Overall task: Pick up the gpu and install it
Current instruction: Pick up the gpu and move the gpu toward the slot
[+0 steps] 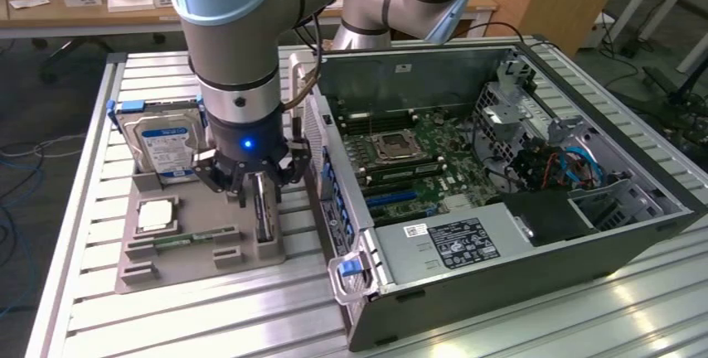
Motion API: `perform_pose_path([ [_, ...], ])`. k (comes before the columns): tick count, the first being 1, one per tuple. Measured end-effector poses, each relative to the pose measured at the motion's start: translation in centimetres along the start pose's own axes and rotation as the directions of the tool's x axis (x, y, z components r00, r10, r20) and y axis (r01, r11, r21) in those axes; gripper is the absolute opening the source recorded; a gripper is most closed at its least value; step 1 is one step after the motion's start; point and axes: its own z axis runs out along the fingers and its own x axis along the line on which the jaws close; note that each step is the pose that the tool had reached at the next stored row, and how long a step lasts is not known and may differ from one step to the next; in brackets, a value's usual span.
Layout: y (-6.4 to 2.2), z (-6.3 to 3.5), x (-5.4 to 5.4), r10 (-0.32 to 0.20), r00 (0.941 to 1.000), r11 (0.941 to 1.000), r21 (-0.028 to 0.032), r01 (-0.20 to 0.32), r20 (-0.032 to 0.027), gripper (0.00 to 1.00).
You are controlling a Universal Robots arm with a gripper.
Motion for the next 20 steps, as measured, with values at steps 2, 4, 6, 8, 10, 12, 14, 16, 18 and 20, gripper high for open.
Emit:
perform_pose_path([
  [2, -0.01, 0.10, 0.01, 0.000, 1.0000, 1.0000, 0.0002, 0.000, -0.0001, 0.53],
  [4, -0.01, 0.11, 0.01, 0.000, 1.0000, 1.0000, 0.0003, 0.000, -0.0003, 0.53],
  [6, -0.01, 0.13, 0.00, 0.000, 1.0000, 1.0000, 0.0001, 0.000, 0.0000, 0.53],
  [8, -0.01, 0.13, 0.00, 0.000, 1.0000, 1.0000, 0.0001, 0.000, -0.0001, 0.53],
  [10, -0.01, 0.15, 0.01, 0.000, 1.0000, 1.0000, 0.0001, 0.000, -0.0001, 0.53],
  [12, -0.01, 0.28, 0.00, 0.000, 1.0000, 1.0000, -0.0002, 0.000, 0.0002, 0.53],
  [14, -0.02, 0.44, 0.01, 0.000, 1.0000, 1.0000, 0.0001, 0.000, -0.0001, 0.53],
  [16, -0.03, 0.59, 0.01, 0.000, 1.0000, 1.0000, 0.0001, 0.000, 0.0000, 0.53],
  [18, 0.02, 0.63, 0.03, 0.000, 1.0000, 1.0000, 0.0001, 0.000, -0.0001, 0.53],
  [20, 0.14, 0.65, 0.03, 0.000, 1.0000, 1.0000, 0.0000, 0.000, 0.0000, 0.53],
])
